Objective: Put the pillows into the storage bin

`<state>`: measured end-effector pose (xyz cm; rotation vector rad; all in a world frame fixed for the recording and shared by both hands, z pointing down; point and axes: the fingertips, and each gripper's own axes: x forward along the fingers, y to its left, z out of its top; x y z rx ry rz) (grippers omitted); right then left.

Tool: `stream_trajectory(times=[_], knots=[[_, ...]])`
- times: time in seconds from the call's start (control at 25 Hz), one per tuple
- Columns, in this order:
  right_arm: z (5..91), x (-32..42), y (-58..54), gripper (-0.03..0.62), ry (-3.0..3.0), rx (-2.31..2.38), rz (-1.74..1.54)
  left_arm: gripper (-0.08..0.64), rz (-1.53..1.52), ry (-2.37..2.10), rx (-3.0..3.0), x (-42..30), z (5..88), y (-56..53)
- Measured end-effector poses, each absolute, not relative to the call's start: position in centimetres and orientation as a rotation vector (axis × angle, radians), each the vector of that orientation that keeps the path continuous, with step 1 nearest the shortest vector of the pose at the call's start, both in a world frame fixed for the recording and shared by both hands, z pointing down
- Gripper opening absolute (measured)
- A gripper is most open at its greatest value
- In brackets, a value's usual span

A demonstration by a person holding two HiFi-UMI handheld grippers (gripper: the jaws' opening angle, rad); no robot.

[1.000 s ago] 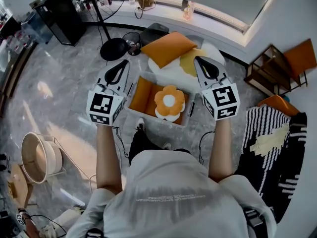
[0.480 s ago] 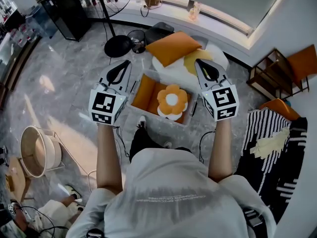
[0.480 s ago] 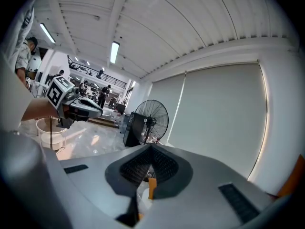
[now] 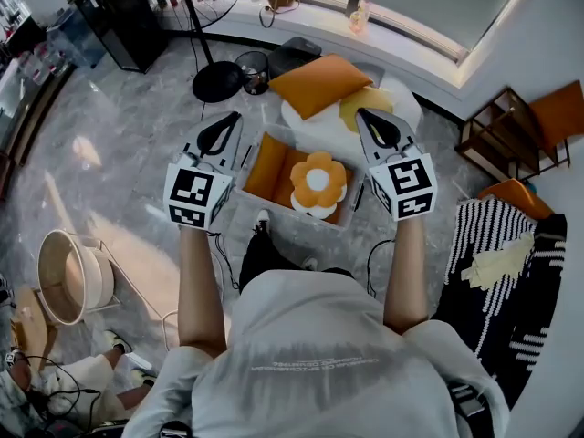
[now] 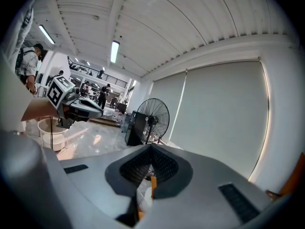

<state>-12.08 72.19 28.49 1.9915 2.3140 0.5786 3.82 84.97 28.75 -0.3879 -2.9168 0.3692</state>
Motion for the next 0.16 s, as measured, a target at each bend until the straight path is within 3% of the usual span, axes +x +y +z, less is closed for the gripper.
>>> stream_trajectory(times=[0.16], knots=[[28.84,-12.06,72.65,0.0,2.313,2.005,0.57,0.02,0.336,-2.909,-0.385,3.73,29.4,85.48]])
